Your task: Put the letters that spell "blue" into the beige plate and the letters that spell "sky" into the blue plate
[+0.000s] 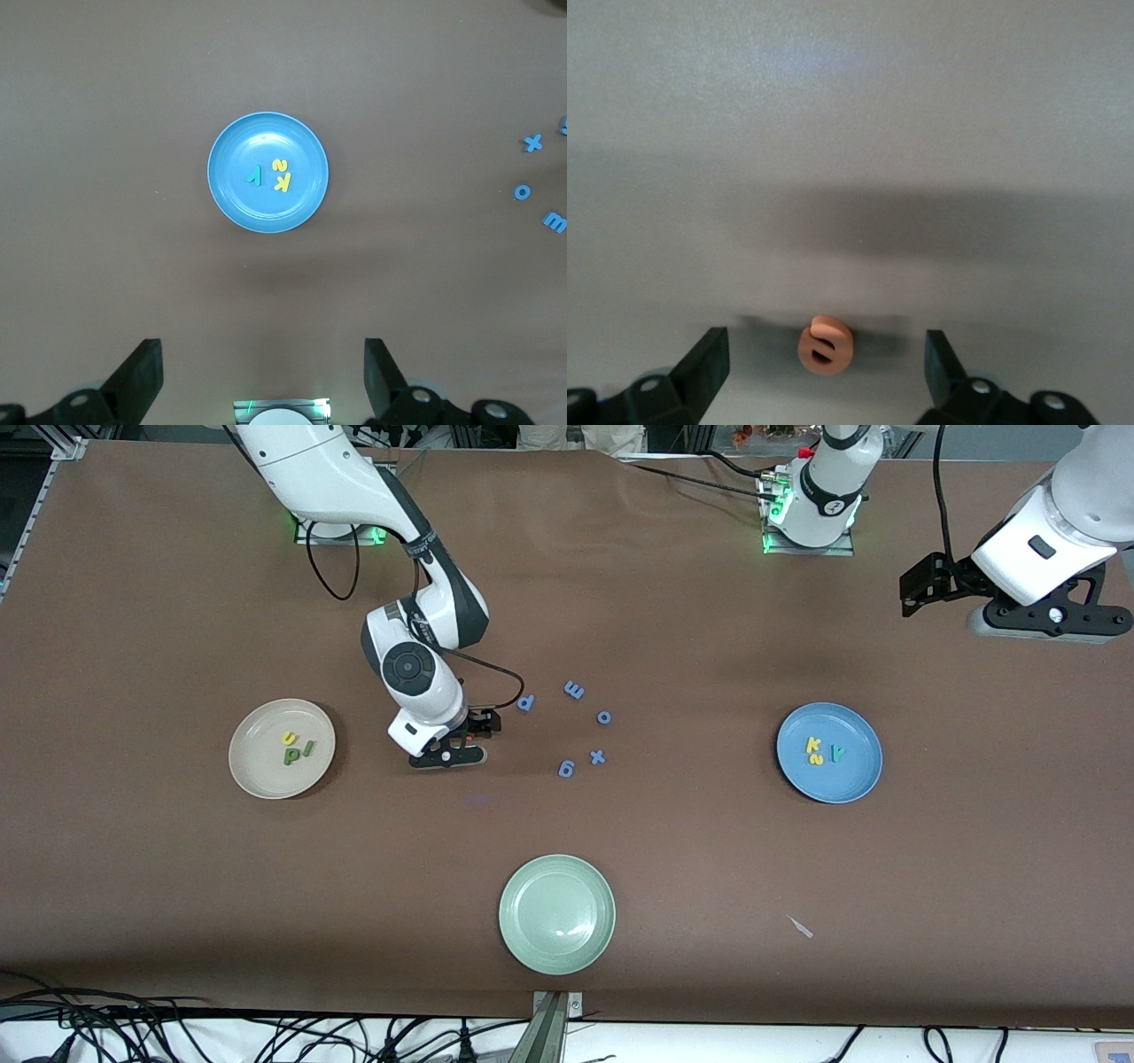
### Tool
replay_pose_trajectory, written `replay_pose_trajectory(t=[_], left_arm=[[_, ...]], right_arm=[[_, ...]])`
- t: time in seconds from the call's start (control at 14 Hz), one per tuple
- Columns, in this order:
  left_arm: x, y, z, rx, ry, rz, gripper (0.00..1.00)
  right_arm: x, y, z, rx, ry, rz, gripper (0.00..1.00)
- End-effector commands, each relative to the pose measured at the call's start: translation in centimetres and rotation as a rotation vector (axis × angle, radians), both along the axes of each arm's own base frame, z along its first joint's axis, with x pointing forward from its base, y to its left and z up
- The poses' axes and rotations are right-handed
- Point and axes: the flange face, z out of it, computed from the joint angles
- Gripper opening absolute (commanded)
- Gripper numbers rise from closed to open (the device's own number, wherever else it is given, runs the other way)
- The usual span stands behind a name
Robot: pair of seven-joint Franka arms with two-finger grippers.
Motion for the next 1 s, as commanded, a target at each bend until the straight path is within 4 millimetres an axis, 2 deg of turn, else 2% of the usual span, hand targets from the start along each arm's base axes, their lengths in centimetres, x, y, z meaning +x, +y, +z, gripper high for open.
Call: replay_pose_trajectory(t=[0.0,0.21,0.36,0.5,0.93], left_arm=[[0.2,-0.2,0.5,0.003,0.008,0.006,1.0],[0.2,-0.3,0.5,0.003,0.01,0.004,1.0],[0.2,-0.3,0.5,0.003,0.01,0.006,1.0],[0.1,-0.3,0.6,0.003,0.011,0.004,1.0],[-0.1,-1.3,0.6,0.009,0.012,0.024,1.0]], right_arm=[[-0.5,0.3,-0.2,0.007,-0.001,-0.015,0.77],[-0.5,0.2,-0.4,0.005,0.001,-0.015,0.54],[-0.5,0.2,-0.3,0.006,-0.001,-0.015,0.52],[-0.5,0.2,-0.2,0.007,-0.003,-0.015,0.44],[-0.3,0.2,-0.5,0.013,-0.017,-0.018,0.32]])
